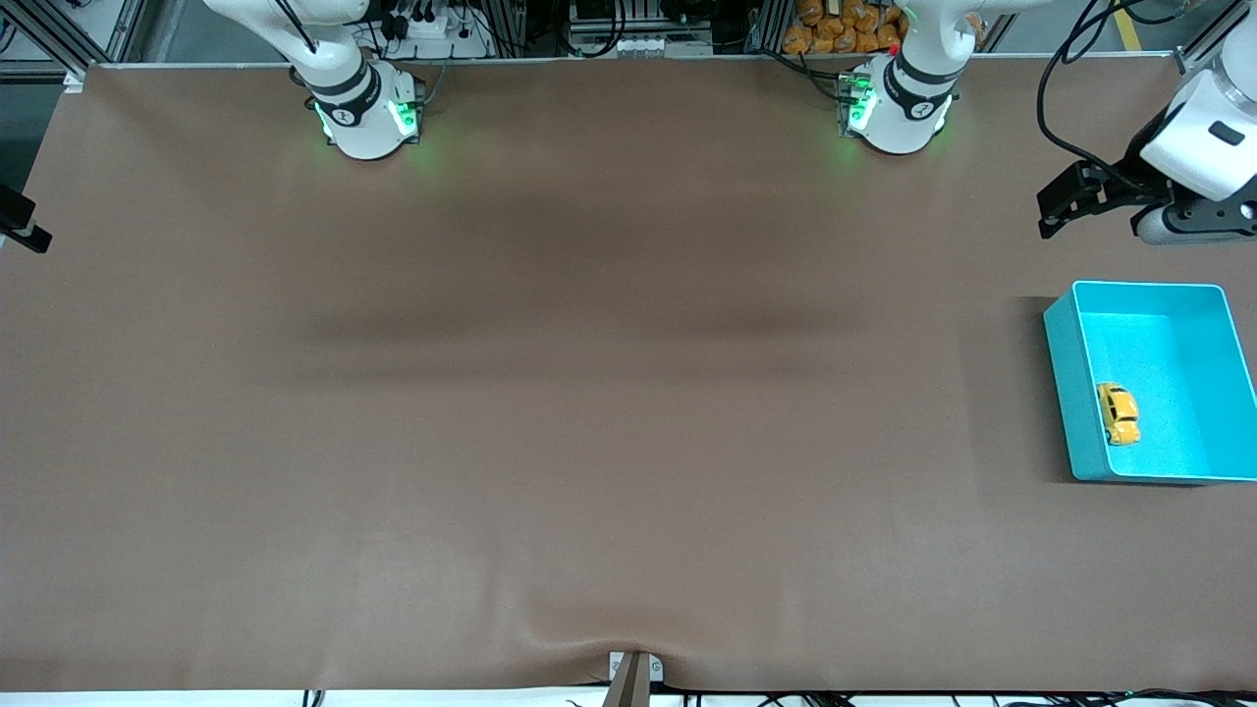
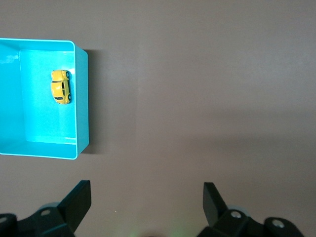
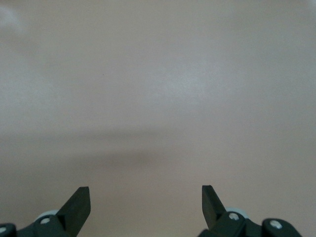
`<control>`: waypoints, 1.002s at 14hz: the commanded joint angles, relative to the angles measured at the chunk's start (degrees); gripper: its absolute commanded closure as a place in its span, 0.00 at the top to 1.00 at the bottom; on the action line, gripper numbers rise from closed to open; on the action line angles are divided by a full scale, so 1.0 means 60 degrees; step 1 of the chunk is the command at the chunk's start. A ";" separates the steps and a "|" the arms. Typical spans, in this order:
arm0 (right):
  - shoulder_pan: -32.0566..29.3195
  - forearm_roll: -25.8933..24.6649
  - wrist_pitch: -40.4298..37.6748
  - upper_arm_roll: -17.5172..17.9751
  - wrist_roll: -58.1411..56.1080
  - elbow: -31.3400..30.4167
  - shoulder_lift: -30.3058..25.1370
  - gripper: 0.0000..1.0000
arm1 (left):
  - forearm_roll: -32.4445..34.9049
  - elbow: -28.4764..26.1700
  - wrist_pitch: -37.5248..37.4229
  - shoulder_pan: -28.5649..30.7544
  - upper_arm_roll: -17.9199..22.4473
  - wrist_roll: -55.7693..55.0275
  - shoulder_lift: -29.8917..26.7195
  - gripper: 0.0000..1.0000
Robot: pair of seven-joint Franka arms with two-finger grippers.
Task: Wind and store yellow beetle car
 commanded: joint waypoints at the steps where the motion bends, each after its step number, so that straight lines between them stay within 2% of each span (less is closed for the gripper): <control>1: -0.0093 0.0144 -0.0037 0.0078 0.0055 0.0129 0.0037 1.00 | -0.0214 0.0077 -0.0302 -0.0011 -0.0121 0.0009 -0.0240 1.00; 4: -0.0123 0.0144 -0.0023 0.0078 0.0040 0.0129 0.0037 1.00 | -0.0447 0.0106 -0.0434 0.0077 0.0011 0.0081 -0.0240 1.00; 7: -0.0152 0.0144 -0.0023 0.0078 0.0011 0.0129 0.0067 1.00 | -0.0375 0.0618 -0.0859 0.0077 0.0011 0.0096 -0.0036 1.00; 14: -0.0152 0.0144 -0.0037 0.0078 0.0011 0.0129 0.0067 1.00 | -0.0419 0.0604 -0.0874 0.0092 0.0026 0.0140 0.0009 1.00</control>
